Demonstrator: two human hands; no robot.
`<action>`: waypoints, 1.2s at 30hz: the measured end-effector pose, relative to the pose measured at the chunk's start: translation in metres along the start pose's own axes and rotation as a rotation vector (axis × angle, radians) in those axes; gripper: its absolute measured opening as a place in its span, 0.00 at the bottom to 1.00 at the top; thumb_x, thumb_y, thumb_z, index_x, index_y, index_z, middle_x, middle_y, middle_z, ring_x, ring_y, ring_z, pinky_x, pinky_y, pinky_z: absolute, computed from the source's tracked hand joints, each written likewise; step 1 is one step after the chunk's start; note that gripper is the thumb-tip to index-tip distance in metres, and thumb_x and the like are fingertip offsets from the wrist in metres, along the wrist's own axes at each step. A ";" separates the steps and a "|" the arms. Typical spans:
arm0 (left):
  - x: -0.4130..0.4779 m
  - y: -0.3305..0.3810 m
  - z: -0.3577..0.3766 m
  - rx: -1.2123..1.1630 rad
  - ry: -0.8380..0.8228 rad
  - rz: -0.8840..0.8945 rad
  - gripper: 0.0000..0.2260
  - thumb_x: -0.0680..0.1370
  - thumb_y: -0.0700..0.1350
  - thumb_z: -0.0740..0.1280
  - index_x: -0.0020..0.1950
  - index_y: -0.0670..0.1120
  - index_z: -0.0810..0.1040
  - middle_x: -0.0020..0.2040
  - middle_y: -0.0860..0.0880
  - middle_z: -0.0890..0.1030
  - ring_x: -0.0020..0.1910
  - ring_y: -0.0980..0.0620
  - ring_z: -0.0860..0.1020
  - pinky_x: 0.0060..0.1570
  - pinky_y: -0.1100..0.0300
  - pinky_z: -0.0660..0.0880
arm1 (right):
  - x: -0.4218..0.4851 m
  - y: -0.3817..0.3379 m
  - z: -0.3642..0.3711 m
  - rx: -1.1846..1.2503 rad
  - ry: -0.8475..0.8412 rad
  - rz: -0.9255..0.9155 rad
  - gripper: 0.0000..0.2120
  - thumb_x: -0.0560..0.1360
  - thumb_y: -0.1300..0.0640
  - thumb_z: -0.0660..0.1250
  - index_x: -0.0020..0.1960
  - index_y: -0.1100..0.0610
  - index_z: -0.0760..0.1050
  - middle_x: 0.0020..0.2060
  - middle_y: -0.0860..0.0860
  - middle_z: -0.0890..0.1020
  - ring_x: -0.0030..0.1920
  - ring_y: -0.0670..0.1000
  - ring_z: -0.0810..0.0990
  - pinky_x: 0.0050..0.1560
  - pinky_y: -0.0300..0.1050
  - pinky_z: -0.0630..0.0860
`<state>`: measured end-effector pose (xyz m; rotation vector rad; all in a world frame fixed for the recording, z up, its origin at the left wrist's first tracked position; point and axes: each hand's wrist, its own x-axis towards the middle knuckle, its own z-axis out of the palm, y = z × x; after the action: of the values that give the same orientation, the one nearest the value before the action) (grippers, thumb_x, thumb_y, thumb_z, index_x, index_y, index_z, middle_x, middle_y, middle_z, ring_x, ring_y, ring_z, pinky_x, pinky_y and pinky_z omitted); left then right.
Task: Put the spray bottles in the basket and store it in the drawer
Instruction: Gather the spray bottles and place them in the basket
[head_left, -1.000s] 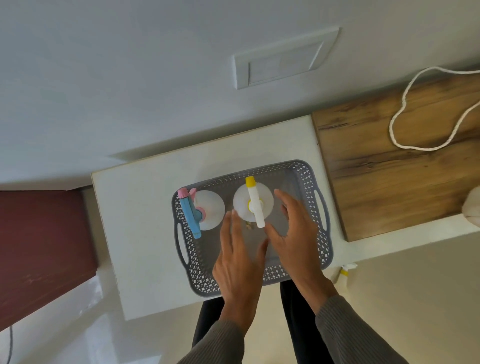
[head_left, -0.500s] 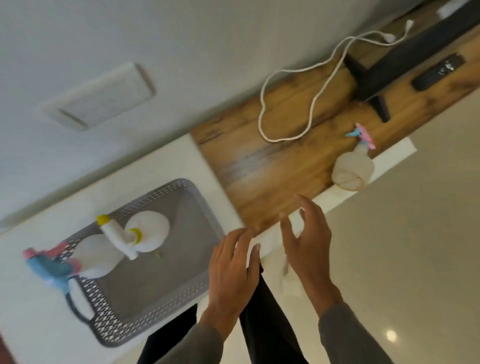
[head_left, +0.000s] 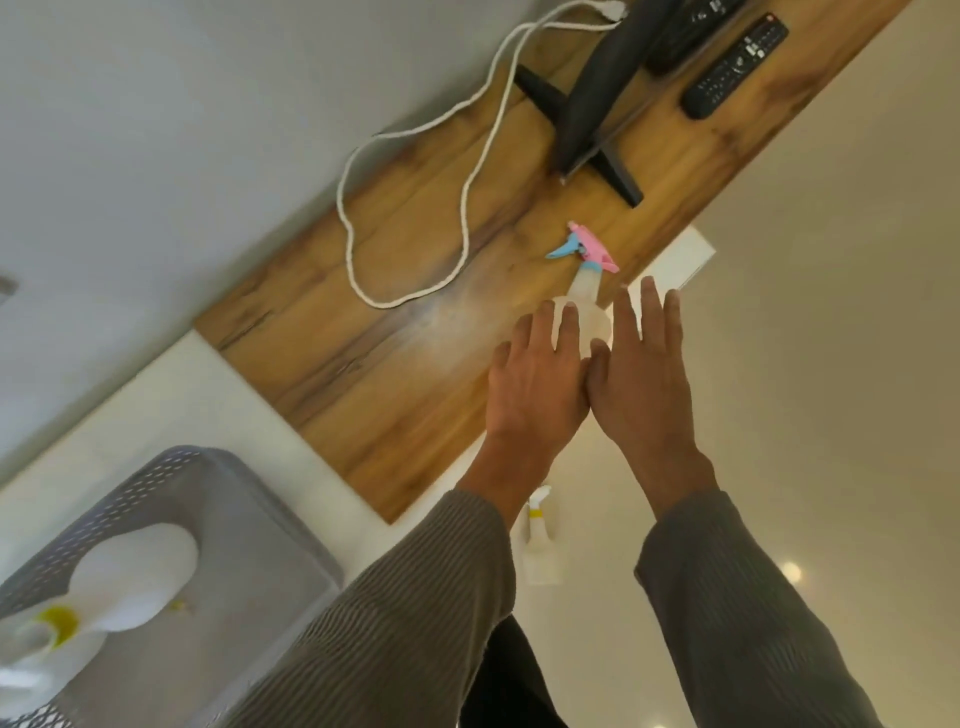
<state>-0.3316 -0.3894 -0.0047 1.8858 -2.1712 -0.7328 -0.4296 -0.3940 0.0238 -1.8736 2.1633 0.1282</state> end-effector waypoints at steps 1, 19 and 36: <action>0.007 0.003 0.007 0.033 -0.033 0.002 0.24 0.84 0.54 0.52 0.77 0.44 0.60 0.76 0.41 0.63 0.73 0.40 0.65 0.64 0.45 0.70 | 0.007 0.005 0.000 -0.018 -0.018 0.002 0.28 0.83 0.53 0.58 0.79 0.57 0.52 0.80 0.57 0.51 0.79 0.60 0.45 0.77 0.53 0.53; 0.039 -0.023 0.044 -0.306 0.056 -0.283 0.38 0.70 0.65 0.68 0.72 0.49 0.56 0.62 0.44 0.74 0.52 0.42 0.79 0.45 0.49 0.81 | 0.042 0.015 0.007 0.584 -0.101 0.201 0.17 0.82 0.50 0.58 0.69 0.54 0.71 0.66 0.51 0.77 0.66 0.51 0.75 0.62 0.43 0.72; -0.236 -0.161 -0.042 -0.438 0.542 -0.376 0.34 0.72 0.51 0.74 0.72 0.39 0.65 0.72 0.44 0.69 0.72 0.49 0.68 0.61 0.49 0.74 | -0.117 -0.191 -0.007 1.037 -0.320 -0.242 0.12 0.74 0.49 0.72 0.56 0.49 0.81 0.48 0.37 0.85 0.51 0.37 0.83 0.46 0.27 0.76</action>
<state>-0.1282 -0.1847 0.0001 1.9675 -1.2389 -0.5956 -0.2293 -0.3133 0.0833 -1.3264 1.3276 -0.5858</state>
